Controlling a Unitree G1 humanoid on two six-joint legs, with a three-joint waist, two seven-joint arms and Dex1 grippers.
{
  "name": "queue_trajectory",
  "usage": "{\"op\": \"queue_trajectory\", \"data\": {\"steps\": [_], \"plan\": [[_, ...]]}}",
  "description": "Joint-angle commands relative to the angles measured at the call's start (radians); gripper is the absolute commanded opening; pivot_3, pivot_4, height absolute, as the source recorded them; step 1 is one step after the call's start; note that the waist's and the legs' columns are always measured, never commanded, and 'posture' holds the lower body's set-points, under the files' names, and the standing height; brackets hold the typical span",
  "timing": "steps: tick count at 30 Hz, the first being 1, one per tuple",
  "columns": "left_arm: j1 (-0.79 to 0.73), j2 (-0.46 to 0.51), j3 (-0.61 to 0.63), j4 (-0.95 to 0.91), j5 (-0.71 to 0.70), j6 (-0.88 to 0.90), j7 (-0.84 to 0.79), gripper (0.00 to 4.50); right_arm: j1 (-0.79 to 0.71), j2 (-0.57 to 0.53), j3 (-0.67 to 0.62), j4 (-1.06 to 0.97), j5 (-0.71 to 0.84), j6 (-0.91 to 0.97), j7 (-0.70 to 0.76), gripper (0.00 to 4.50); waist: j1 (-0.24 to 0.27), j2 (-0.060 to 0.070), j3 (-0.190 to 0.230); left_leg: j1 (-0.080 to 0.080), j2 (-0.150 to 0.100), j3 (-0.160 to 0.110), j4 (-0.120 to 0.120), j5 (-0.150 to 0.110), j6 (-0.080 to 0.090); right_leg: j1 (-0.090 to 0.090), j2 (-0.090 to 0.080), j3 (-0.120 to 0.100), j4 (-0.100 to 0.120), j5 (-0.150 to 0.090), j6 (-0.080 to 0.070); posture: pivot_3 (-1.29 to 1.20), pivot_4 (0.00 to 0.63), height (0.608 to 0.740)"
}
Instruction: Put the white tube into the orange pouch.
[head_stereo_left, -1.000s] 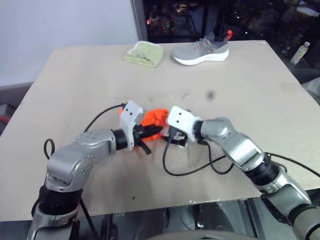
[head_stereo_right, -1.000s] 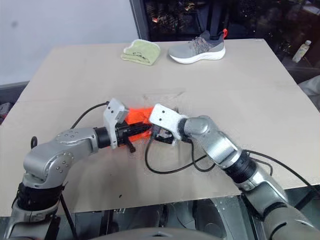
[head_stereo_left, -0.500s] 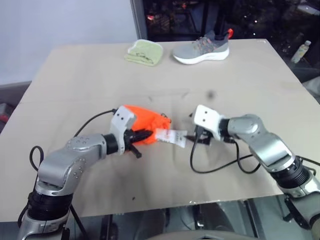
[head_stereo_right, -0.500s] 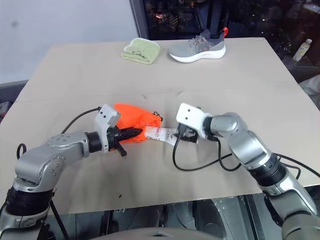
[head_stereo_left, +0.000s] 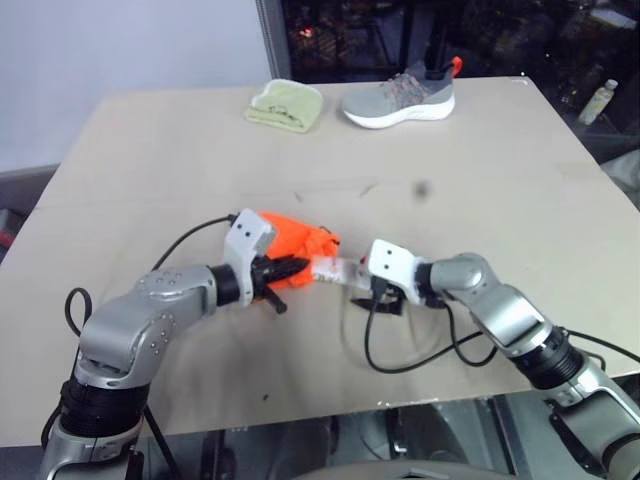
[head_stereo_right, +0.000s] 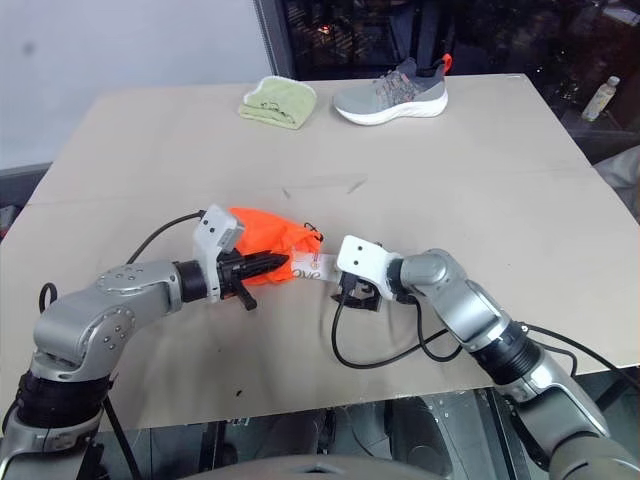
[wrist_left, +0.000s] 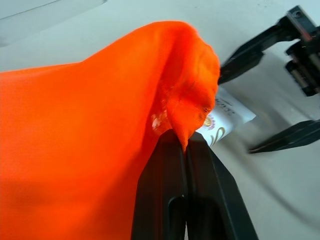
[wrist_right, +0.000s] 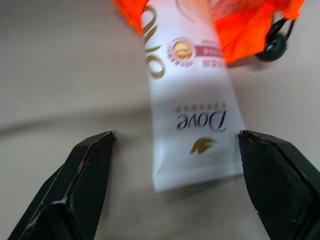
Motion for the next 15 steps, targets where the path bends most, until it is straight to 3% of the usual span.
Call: {"op": "queue_trajectory", "data": {"steps": [1,9,12,15], "plan": [[0.0,-0.003,0.005,-0.04,-0.009,-0.008,0.002,0.0,-0.022,0.035,-0.028,0.048,-0.028,-0.014,-0.045,4.0,0.001,0.0,0.0,0.0,0.0,0.0,0.0,0.0,-0.001,0.0,0.0,0.0,0.0,0.0,0.0,0.0,0.15,0.74],[0.001,0.002,0.011,-0.056,-0.025,0.001,-0.01,0.0,-0.04,0.078,-0.023,0.118,-0.013,-0.032,-0.002,4.0,0.001,0.0,0.0,0.0,0.0,0.0,0.0,0.001,-0.002,0.0,0.0,0.0,0.001,0.0,0.0,0.0,0.15,0.74],[-0.007,0.004,0.014,-0.057,-0.029,0.004,-0.009,0.0,-0.052,0.091,-0.025,0.135,-0.014,-0.038,0.005,3.25,0.001,0.0,0.0,0.0,0.0,0.0,0.0,0.001,-0.002,0.0,0.0,0.0,0.001,0.0,0.0,0.0,0.15,0.74],[-0.01,0.003,0.016,-0.058,-0.029,0.007,-0.008,0.0,-0.064,0.102,-0.035,0.125,-0.015,-0.035,0.005,1.77,0.001,0.0,0.0,0.001,0.0,0.0,0.0,0.001,-0.002,0.0,0.0,0.0,0.001,0.0,0.0,0.0,0.15,0.74]]}}
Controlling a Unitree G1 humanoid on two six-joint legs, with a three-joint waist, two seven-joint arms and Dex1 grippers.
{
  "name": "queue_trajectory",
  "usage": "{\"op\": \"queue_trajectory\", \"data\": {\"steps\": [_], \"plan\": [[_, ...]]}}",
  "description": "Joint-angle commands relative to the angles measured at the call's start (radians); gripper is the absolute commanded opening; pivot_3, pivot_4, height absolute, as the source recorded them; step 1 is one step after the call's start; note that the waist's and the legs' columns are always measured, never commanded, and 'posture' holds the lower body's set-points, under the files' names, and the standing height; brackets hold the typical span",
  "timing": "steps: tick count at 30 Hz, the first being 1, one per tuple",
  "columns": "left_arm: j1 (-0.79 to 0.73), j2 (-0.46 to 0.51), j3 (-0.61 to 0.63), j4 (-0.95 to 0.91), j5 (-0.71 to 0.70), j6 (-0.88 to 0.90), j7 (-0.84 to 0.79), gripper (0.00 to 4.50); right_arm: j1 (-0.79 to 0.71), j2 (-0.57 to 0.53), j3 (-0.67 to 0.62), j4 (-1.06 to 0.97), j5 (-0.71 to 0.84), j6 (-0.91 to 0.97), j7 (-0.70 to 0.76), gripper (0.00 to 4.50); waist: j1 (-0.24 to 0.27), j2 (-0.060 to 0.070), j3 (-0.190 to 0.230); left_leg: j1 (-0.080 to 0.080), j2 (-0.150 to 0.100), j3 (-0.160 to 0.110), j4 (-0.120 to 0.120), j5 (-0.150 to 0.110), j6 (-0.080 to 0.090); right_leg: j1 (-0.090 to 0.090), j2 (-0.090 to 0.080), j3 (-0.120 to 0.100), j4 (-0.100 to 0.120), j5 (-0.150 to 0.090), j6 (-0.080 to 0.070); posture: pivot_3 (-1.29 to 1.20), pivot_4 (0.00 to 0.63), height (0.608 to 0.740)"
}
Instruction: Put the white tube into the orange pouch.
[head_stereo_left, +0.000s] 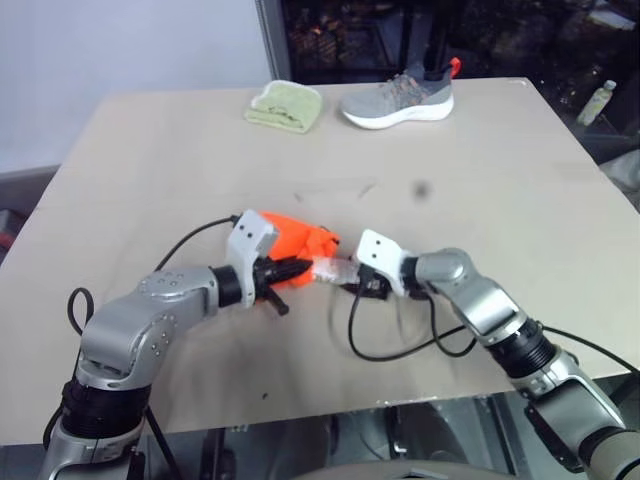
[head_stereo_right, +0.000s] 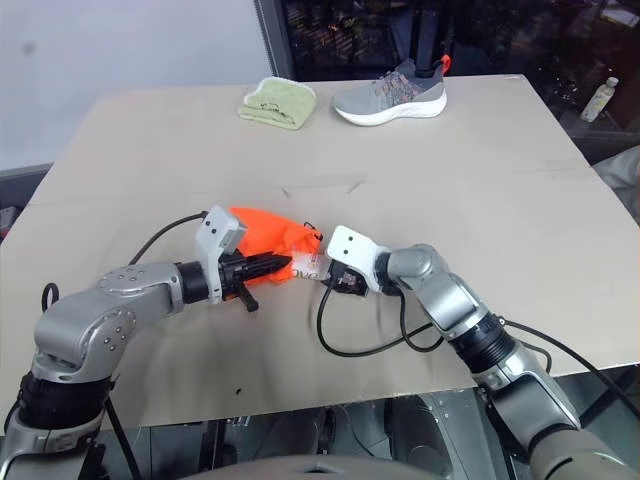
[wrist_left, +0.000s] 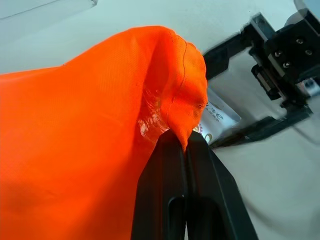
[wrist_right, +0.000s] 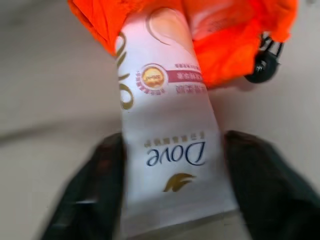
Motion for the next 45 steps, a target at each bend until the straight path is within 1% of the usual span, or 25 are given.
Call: {"op": "queue_trajectory", "data": {"steps": [1,3,4,12,15,17,18,21,22,24,25,28,32,35,38,42,45], "plan": [[-0.011,0.009,0.016,-0.047,-0.018,-0.003,-0.006,0.0,-0.027,0.01,-0.012,-0.015,-0.011,0.002,-0.002,1.36,0.0,0.0,0.0,0.0,0.0,0.0,0.0,0.0,0.0,0.0,0.0,0.0,0.0,0.0,0.0,0.0,0.15,0.74],[-0.011,0.009,0.017,-0.049,-0.018,-0.002,-0.005,0.0,-0.039,0.014,-0.014,-0.037,-0.01,0.013,-0.002,0.6,0.0,0.0,0.0,0.0,0.0,0.0,0.0,0.0,0.0,0.0,0.0,0.0,0.0,0.0,0.0,0.0,0.15,0.74],[-0.012,0.009,0.018,-0.05,-0.019,0.0,-0.004,0.0,-0.043,0.017,-0.014,-0.047,-0.009,0.021,-0.002,0.08,0.0,0.0,0.0,0.0,0.0,0.0,0.0,0.0,0.0,0.0,0.0,0.0,0.0,0.0,0.0,0.0,0.15,0.74],[-0.028,0.006,0.019,-0.057,-0.036,0.021,0.008,0.0,-0.102,0.064,-0.01,-0.092,-0.01,0.07,-0.01,0.03,0.0,0.0,0.0,-0.001,0.0,0.0,0.0,0.0,0.0,-0.001,0.0,0.0,-0.001,0.0,0.0,0.0,0.15,0.74],[-0.041,-0.004,0.012,-0.059,-0.044,0.031,0.017,0.0,-0.137,0.108,0.018,-0.039,-0.022,0.052,-0.008,0.03,-0.002,0.0,0.0,-0.001,0.0,0.0,0.0,0.0,0.0,-0.001,0.0,0.0,-0.001,0.0,0.0,0.0,0.15,0.74],[-0.053,-0.013,0.009,-0.053,-0.048,0.037,0.024,0.0,-0.156,0.183,0.022,-0.004,0.001,0.069,-0.015,0.03,-0.006,0.0,0.0,-0.001,0.0,0.0,0.0,0.0,0.0,-0.001,0.0,0.0,0.0,0.0,0.0,0.0,0.15,0.74],[-0.055,-0.016,0.008,-0.05,-0.048,0.038,0.025,0.0,-0.162,0.202,0.023,0.006,0.004,0.074,-0.015,0.03,-0.009,0.0,0.0,-0.001,0.0,0.0,0.0,0.0,0.0,-0.001,0.0,0.0,0.0,0.0,0.0,0.0,0.15,0.74],[-0.057,-0.024,0.011,-0.05,-0.057,0.048,0.031,0.0,-0.168,0.232,0.012,0.023,0.011,0.09,-0.007,0.03,-0.011,0.0,0.0,-0.002,-0.001,0.0,0.0,0.0,0.0,-0.001,0.0,0.0,-0.001,0.0,0.0,0.0,0.15,0.74],[-0.056,-0.027,0.013,-0.049,-0.06,0.052,0.033,0.0,-0.167,0.241,0.006,0.024,0.019,0.096,-0.005,0.68,-0.011,0.0,0.0,-0.002,-0.001,-0.001,0.0,0.0,0.0,-0.001,-0.001,-0.001,-0.001,0.0,0.0,0.0,0.15,0.74],[-0.054,-0.035,0.019,-0.045,-0.066,0.059,0.039,0.0,-0.157,0.234,-0.001,0.003,0.02,0.093,0.002,1.36,-0.012,0.0,0.0,-0.002,-0.002,-0.001,0.0,0.0,0.0,-0.001,-0.001,-0.001,-0.001,0.0,0.0,0.0,0.15,0.74],[-0.051,-0.036,0.025,-0.041,-0.066,0.059,0.038,0.0,-0.146,0.215,-0.006,-0.019,0.016,0.087,0.01,1.86,-0.014,0.0,0.0,-0.002,-0.002,-0.001,0.0,0.0,0.0,-0.001,-0.001,-0.001,-0.001,0.0,0.0,0.0,0.15,0.74],[-0.036,-0.023,0.043,-0.027,-0.066,0.047,0.019,0.0,-0.108,0.123,-0.033,-0.107,0.021,0.077,0.054,1.86,-0.016,0.0,0.0,-0.002,-0.001,-0.001,0.0,0.0,0.0,-0.002,-0.001,-0.001,-0.001,0.0,0.0,0.0,0.15,0.74],[-0.015,0.005,0.067,0.001,-0.07,0.022,-0.021,0.0,-0.06,0.002,-0.091,-0.229,0.059,0.115,0.095,1.86,-0.018,0.0,0.0,-0.002,-0.001,-0.001,-0.001,0.0,0.0,-0.001,-0.001,-0.001,-0.001,0.0,0.0,0.0,0.15,0.74],[-0.006,0.018,0.09,0.023,-0.082,0.01,-0.052,0.0,-0.038,-0.04,-0.122,-0.24,0.047,0.092,0.054,1.86,-0.017,0.0,0.0,-0.002,-0.001,-0.001,0.0,0.0,0.0,-0.001,-0.001,-0.001,-0.001,0.0,0.0,0.0,0.15,0.74],[-0.007,0.025,0.111,0.033,-0.108,0.013,-0.076,0.0,-0.04,-0.036,-0.096,-0.175,-0.01,-0.001,-0.004,1.86,-0.019,0.0,0.0,-0.001,-0.001,-0.001,-0.001,0.0,0.0,-0.001,-0.001,0.0,0.0,0.0,0.0,0.0,0.15,0.74],[-0.011,0.032,0.153,0.029,-0.162,0.038,-0.099,0.0,-0.075,0.082,-0.055,0.038,-0.076,-0.146,-0.114,1.86,-0.023,0.0,0.0,-0.001,-0.001,-0.001,-0.001,0.0,0.0,-0.002,0.0,0.0,0.0,0.0,0.0,0.0,0.15,0.74],[-0.009,0.04,0.156,0.02,-0.175,0.039,-0.098,0.0,-0.1,0.131,-0.054,0.143,-0.104,-0.234,-0.147,1.86,-0.021,0.0,0.0,-0.001,-0.001,-0.001,-0.001,0.0,0.0,-0.002,0.0,0.0,0.0,0.0,0.0,0.0,0.15,0.74]]}}
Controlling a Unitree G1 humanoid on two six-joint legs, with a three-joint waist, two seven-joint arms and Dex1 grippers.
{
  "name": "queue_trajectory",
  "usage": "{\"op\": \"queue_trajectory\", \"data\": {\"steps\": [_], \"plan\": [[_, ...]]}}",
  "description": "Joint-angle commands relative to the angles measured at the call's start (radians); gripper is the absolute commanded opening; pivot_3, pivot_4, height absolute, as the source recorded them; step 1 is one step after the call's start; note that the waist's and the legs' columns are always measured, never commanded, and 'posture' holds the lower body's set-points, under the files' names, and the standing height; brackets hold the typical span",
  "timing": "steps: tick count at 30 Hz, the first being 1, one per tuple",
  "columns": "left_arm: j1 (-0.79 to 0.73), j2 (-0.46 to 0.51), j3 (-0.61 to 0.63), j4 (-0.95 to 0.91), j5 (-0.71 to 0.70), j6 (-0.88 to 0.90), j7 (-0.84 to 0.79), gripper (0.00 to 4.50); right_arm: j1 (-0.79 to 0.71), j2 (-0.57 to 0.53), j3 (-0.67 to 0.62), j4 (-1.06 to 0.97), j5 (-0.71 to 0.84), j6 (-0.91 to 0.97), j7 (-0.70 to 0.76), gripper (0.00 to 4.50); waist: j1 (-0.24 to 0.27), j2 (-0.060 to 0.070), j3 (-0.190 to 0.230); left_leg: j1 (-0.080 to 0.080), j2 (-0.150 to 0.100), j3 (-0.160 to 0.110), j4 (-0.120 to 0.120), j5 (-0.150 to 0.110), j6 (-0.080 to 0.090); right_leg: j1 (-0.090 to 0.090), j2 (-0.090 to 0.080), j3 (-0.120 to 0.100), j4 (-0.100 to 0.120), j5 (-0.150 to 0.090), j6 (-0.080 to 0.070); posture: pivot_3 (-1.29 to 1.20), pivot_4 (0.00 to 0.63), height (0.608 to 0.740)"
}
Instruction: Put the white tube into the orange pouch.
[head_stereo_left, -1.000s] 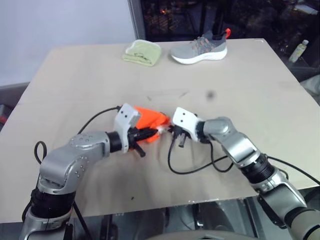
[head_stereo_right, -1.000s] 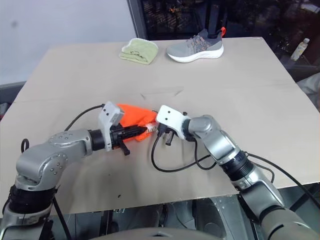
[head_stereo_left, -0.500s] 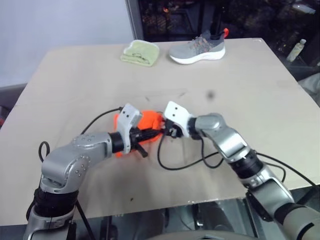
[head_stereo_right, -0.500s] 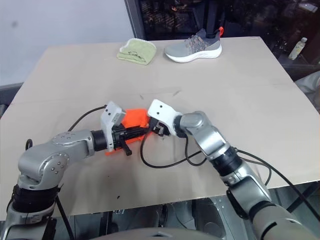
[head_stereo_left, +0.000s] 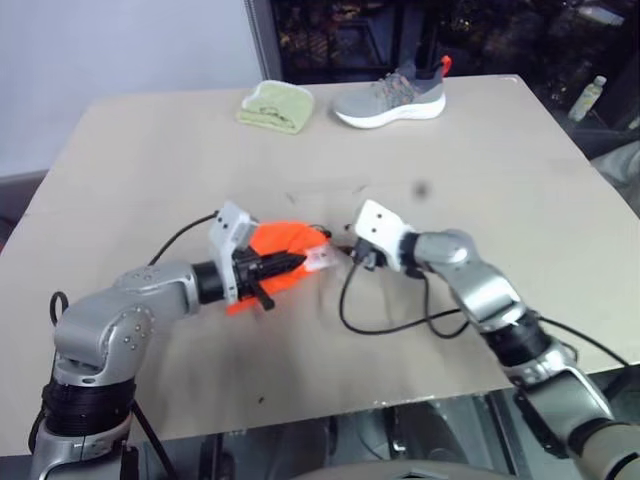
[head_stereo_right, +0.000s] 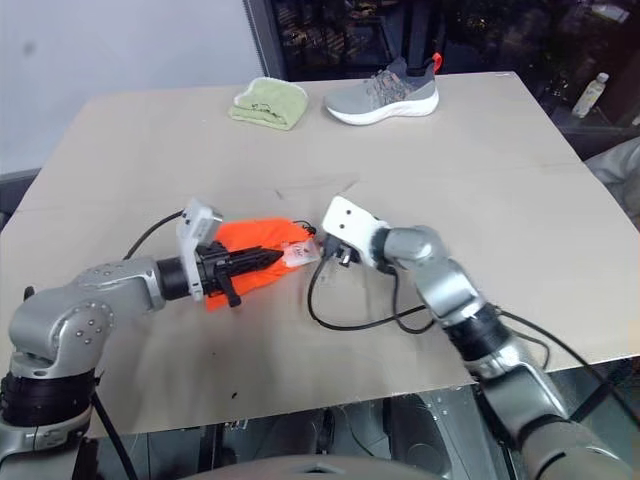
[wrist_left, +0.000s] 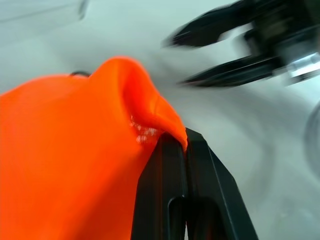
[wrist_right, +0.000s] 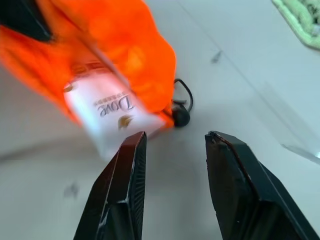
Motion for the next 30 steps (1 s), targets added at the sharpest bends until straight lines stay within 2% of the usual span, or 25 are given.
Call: {"op": "queue_trajectory", "data": {"steps": [1,7,10,12,13,15,18,23,25,26,27,30], "plan": [[-0.004,0.019,0.032,-0.031,-0.033,0.0,-0.009,0.0,-0.048,0.043,-0.014,0.072,-0.021,-0.114,-0.042,1.86,0.004,0.0,0.0,0.0,0.0,0.0,0.0,0.0,0.0,0.0,0.0,0.0,0.0,0.0,0.0,0.0,0.15,0.74],[0.006,0.015,0.025,-0.051,-0.04,-0.007,0.007,0.0,-0.113,0.155,-0.05,0.243,-0.003,-0.222,-0.077,1.86,-0.002,0.0,0.0,0.0,-0.001,0.0,0.0,0.0,0.0,0.0,0.0,-0.001,0.0,0.0,0.0,0.0,0.15,0.74],[0.01,0.011,0.03,-0.06,-0.053,-0.013,0.006,0.0,-0.12,0.178,-0.084,0.279,0.031,-0.228,-0.051,1.02,-0.002,0.0,0.0,0.0,0.0,0.0,0.0,0.0,0.0,0.0,0.0,0.0,0.001,0.0,0.0,0.0,0.15,0.74],[-0.003,0.013,0.047,-0.051,-0.084,-0.01,-0.011,0.0,-0.103,0.172,-0.111,0.237,0.083,-0.175,-0.002,0.17,0.0,0.0,0.0,0.0,0.0,-0.001,0.0,0.0,0.0,0.0,0.0,0.0,0.0,0.0,0.0,0.0,0.15,0.74],[-0.01,0.014,0.055,-0.045,-0.098,-0.008,-0.018,0.0,-0.096,0.166,-0.121,0.215,0.102,-0.155,0.015,0.07,0.001,0.0,0.0,0.0,0.0,-0.001,0.0,0.0,0.0,0.0,0.0,-0.001,0.0,0.0,0.0,0.0,0.15,0.74],[-0.065,0.003,0.092,-0.002,-0.177,0.025,-0.015,0.0,-0.079,0.132,-0.16,0.134,0.157,-0.073,0.052,0.07,0.005,0.0,0.0,-0.001,-0.001,-0.001,0.0,0.0,0.0,0.0,0.0,-0.001,0.0,0.0,0.0,0.0,0.15,0.74],[-0.24,-0.01,0.156,0.134,-0.407,0.157,0.023,0.0,-0.089,0.079,-0.31,-0.074,0.346,0.184,0.074,0.07,0.012,0.0,0.001,-0.002,-0.001,-0.004,0.002,0.0,0.0,0.0,-0.001,-0.004,0.0,0.0,0.0,0.0,0.15,0.74],[-0.459,-0.013,0.169,0.37,-0.566,0.302,0.132,0.0,-0.188,-0.078,-0.449,-0.266,0.545,0.533,0.083,0.07,0.004,0.0,0.001,-0.005,-0.003,-0.008,0.005,0.0,0.0,0.001,-0.003,-0.008,0.001,0.0,0.0,0.0,0.15,0.74],[-0.51,-0.013,0.144,0.439,-0.545,0.32,0.146,0.0,-0.251,-0.125,-0.484,-0.27,0.592,0.625,0.075,0.07,-0.003,0.0,0.001,-0.002,-0.003,-0.008,0.003,0.0,0.0,0.001,-0.002,-0.007,0.001,0.0,0.0,0.0,0.15,0.74],[-0.526,-0.008,0.104,0.459,-0.487,0.302,0.133,0.0,-0.295,-0.142,-0.505,-0.246,0.608,0.67,0.062,0.07,-0.006,0.0,0.001,-0.002,-0.003,-0.008,0.002,0.0,0.0,0.0,-0.002,-0.008,0.001,0.0,0.0,0.0,0.15,0.74],[-0.535,0.0,0.053,0.471,-0.42,0.274,0.115,0.0,-0.33,-0.157,-0.517,-0.217,0.612,0.699,0.049,0.07,-0.011,0.001,0.001,0.0,-0.004,-0.009,0.001,0.0,0.0,0.0,-0.001,-0.007,0.001,0.0,0.0,0.0,0.15,0.74],[-0.553,0.045,-0.199,0.508,-0.129,0.09,0.003,0.0,-0.418,-0.21,-0.516,-0.099,0.577,0.717,0.015,0.07,-0.015,0.001,0.001,0.001,-0.006,-0.01,0.0,0.0,0.0,-0.001,-0.001,-0.004,0.002,0.0,0.0,0.0,0.15,0.74]]}}
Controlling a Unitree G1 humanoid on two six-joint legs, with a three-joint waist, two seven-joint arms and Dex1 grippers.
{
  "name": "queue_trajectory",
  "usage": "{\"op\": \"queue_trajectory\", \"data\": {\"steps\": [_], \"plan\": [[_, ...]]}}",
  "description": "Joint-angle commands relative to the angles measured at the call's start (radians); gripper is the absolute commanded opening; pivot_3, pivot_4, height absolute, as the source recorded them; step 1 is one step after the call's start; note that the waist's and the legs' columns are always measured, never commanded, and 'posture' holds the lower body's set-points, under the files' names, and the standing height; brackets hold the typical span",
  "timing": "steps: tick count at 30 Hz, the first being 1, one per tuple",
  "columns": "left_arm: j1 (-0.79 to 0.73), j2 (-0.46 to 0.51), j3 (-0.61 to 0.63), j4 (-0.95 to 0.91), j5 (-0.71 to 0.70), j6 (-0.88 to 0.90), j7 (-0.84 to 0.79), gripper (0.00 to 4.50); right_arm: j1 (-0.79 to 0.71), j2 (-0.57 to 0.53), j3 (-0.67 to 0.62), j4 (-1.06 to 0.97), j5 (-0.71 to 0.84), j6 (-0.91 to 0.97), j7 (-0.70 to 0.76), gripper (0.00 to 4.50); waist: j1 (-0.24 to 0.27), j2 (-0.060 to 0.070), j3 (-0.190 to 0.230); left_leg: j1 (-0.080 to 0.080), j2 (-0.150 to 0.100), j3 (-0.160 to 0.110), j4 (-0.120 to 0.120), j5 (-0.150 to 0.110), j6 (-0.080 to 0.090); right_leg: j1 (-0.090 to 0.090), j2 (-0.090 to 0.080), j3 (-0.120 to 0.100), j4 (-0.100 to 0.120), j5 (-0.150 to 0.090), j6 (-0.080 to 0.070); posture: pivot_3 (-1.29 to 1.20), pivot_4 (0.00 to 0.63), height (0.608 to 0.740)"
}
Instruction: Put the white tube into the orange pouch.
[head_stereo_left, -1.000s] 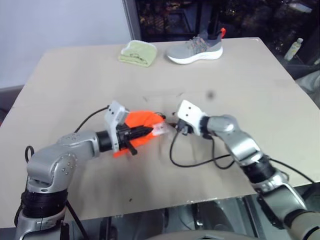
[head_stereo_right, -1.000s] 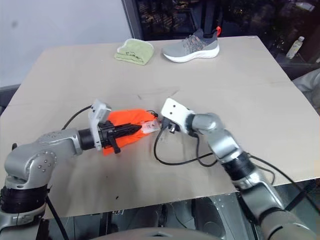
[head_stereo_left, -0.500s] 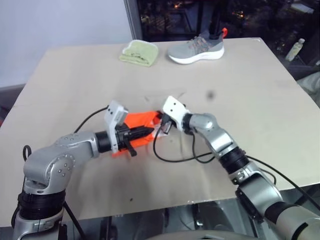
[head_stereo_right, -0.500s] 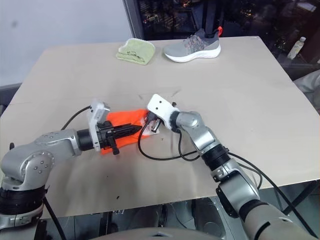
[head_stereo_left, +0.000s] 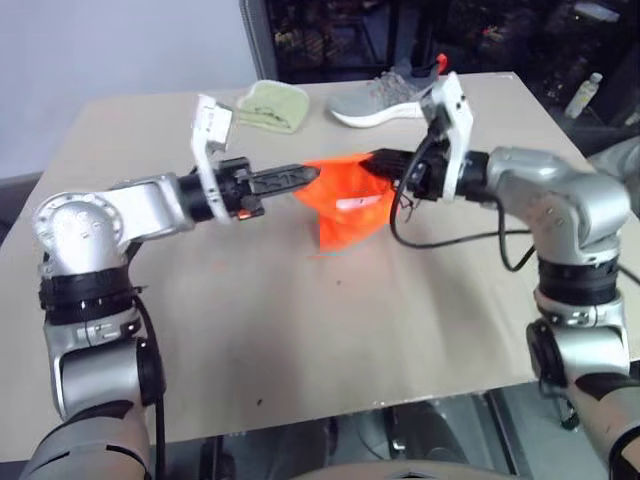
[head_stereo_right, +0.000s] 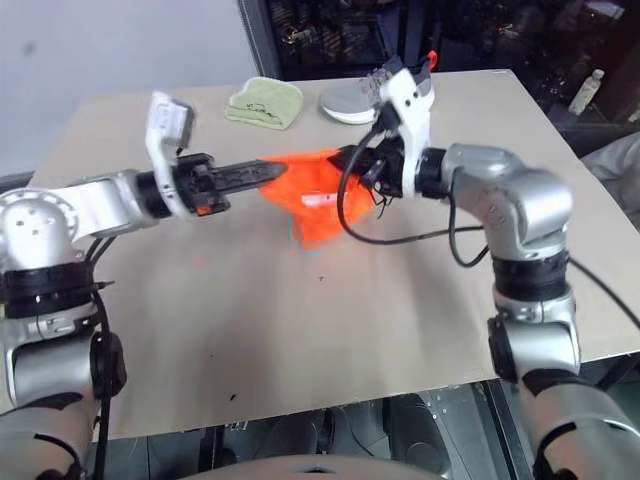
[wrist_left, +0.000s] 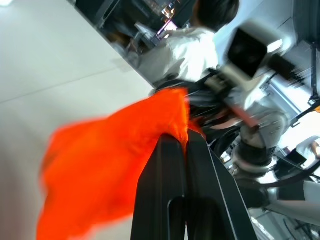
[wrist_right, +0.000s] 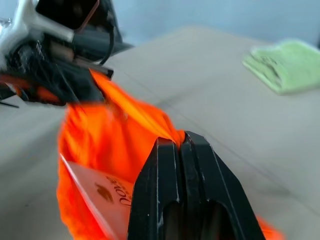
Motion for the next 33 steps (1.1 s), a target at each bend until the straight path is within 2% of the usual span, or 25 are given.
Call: {"op": "queue_trajectory", "data": {"steps": [1,5,7,10,12,15,20,23,26,28,31,33], "plan": [[-0.021,0.052,-0.21,0.05,0.282,-0.19,-0.129,0.0,-0.093,-0.058,-0.048,0.091,-0.024,0.015,-0.043,0.07,0.0,0.0,0.0,0.0,-0.001,0.0,-0.001,0.0,0.0,0.0,0.0,0.001,0.0,0.0,0.0,0.0,0.15,0.74],[-0.114,0.003,-0.256,0.125,0.34,-0.224,-0.208,0.0,-0.125,-0.086,-0.009,0.122,-0.037,0.006,-0.046,0.07,0.0,0.0,0.0,-0.005,-0.001,-0.001,0.0,0.0,0.0,-0.003,-0.001,0.002,-0.001,0.0,0.0,0.0,0.15,0.74],[-0.13,0.014,-0.296,0.131,0.414,-0.288,-0.255,0.0,-0.132,-0.09,-0.003,0.13,-0.041,-0.005,-0.055,0.07,-0.002,0.0,0.0,-0.01,-0.002,-0.001,0.001,0.0,0.0,-0.009,-0.002,0.002,0.0,0.0,0.0,0.0,0.15,0.74],[-0.181,-0.029,-0.247,0.238,0.501,-0.435,-0.219,0.0,-0.088,-0.078,-0.022,0.126,-0.062,-0.072,-0.09,0.07,-0.005,0.0,0.0,-0.01,-0.005,-0.004,0.001,0.0,0.0,-0.012,-0.002,0.0,0.0,0.0,0.0,0.0,0.15,0.74],[-0.177,-0.046,-0.214,0.232,0.528,-0.503,-0.198,0.0,-0.019,-0.081,-0.003,0.076,-0.085,-0.129,-0.102,0.07,-0.006,-0.001,-0.001,-0.011,-0.006,-0.005,0.002,0.0,0.0,-0.012,-0.003,0.0,0.0,0.0,0.0,0.0,0.15,0.74],[-0.102,-0.041,-0.199,0.115,0.546,-0.545,-0.205,0.0,0.104,-0.106,0.052,-0.033,-0.123,-0.198,-0.109,0.07,-0.007,-0.001,-0.001,-0.011,-0.007,-0.006,0.002,0.0,0.0,-0.013,-0.005,0.0,0.0,0.0,0.0,0.0,0.15,0.74],[0.147,-0.021,-0.189,-0.205,0.513,-0.45,-0.161,0.0,0.319,-0.162,0.133,-0.254,-0.134,-0.191,-0.114,0.07,-0.013,-0.001,-0.001,-0.012,-0.009,-0.008,0.003,0.0,0.0,-0.015,-0.007,0.001,0.001,0.0,0.0,0.0,0.15,0.74],[0.257,-0.034,-0.166,-0.301,0.495,-0.403,-0.116,0.0,0.434,-0.174,0.151,-0.356,-0.137,-0.172,-0.143,0.9,-0.005,-0.001,-0.001,-0.012,-0.009,-0.011,0.002,0.0,0.0,-0.015,-0.006,0.0,0.002,0.0,0.0,0.0,0.15,0.74],[0.336,-0.049,-0.162,-0.356,0.496,-0.387,-0.087,0.0,0.591,-0.224,0.177,-0.479,-0.145,-0.131,-0.164,2.32,0.02,-0.002,-0.002,-0.011,-0.01,-0.012,0.004,0.0,0.0,-0.014,-0.007,-0.001,0.005,0.001,0.0,0.0,0.15,0.74],[0.356,-0.045,-0.163,-0.375,0.497,-0.383,-0.092,0.0,0.672,-0.247,0.157,-0.534,-0.124,-0.119,-0.155,2.32,0.03,-0.002,-0.002,-0.008,-0.01,-0.012,0.004,0.0,0.0,-0.011,-0.007,-0.001,0.007,0.001,0.0,0.0,0.15,0.74],[0.356,-0.035,-0.16,-0.379,0.495,-0.376,-0.107,0.0,0.715,-0.247,0.155,-0.542,-0.136,-0.137,-0.167,2.32,0.044,-0.002,-0.002,-0.002,-0.011,-0.012,0.004,0.0,0.0,-0.006,-0.007,0.0,0.006,0.001,0.0,0.0,0.15,0.74],[0.352,-0.031,-0.159,-0.381,0.492,-0.369,-0.112,0.0,0.726,-0.226,0.169,-0.526,-0.146,-0.153,-0.184,2.84,0.043,-0.002,-0.002,0.0,-0.011,-0.011,0.004,0.0,0.0,-0.005,-0.007,0.0,0.006,0.001,0.0,0.0,0.15,0.74]]}}
